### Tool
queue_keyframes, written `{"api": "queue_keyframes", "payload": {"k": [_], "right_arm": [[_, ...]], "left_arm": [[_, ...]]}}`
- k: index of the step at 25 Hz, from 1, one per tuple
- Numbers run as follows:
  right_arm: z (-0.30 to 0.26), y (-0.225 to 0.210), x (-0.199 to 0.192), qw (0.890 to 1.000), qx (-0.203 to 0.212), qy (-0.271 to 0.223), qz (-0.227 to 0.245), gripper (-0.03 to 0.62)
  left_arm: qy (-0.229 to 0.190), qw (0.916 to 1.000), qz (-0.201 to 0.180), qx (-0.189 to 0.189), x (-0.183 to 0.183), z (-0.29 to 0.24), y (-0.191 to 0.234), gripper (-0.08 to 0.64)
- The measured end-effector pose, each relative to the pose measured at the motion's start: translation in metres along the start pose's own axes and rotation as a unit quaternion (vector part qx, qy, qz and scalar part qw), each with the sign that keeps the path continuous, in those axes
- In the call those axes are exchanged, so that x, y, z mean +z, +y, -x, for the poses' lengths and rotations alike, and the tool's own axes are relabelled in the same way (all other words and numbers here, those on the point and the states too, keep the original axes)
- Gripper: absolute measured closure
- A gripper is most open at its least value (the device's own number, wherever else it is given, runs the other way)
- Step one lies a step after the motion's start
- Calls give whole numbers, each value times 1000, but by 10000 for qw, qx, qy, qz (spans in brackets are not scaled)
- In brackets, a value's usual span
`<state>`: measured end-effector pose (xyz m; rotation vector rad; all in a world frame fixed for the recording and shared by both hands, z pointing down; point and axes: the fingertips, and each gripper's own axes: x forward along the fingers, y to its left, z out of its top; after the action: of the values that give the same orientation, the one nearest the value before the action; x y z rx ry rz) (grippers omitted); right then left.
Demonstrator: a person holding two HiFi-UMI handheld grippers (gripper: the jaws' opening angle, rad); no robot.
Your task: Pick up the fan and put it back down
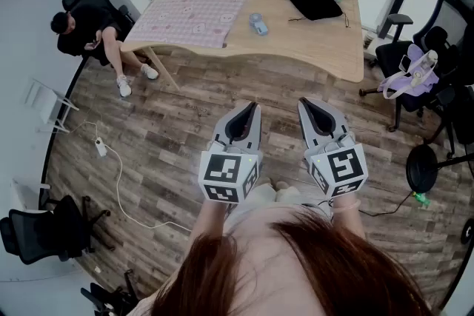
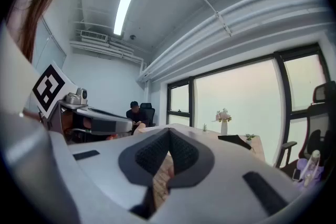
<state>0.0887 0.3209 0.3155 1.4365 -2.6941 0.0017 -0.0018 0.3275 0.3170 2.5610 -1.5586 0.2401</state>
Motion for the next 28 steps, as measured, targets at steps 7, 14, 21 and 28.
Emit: {"api": "queue_keyframes", "payload": {"k": [7,14,21,28], "right_arm": [[5,-7,-3,9998,86,-31,-183,592],[4,-19,-11,9996,200,-17,-185,592],[-12,-33,-15,9998,167,-21,-89,592],[-39,-49,-18,9999,142,5,-37,592]], "left_arm": [[38,10000,6,-21,-2,-5,-9,546],[51,9999,71,84,-4,-17,-14,546],[117,9998,80,157,-4,-31,-10,546],[129,9997,104,159,-3,-59,7,546]]}}
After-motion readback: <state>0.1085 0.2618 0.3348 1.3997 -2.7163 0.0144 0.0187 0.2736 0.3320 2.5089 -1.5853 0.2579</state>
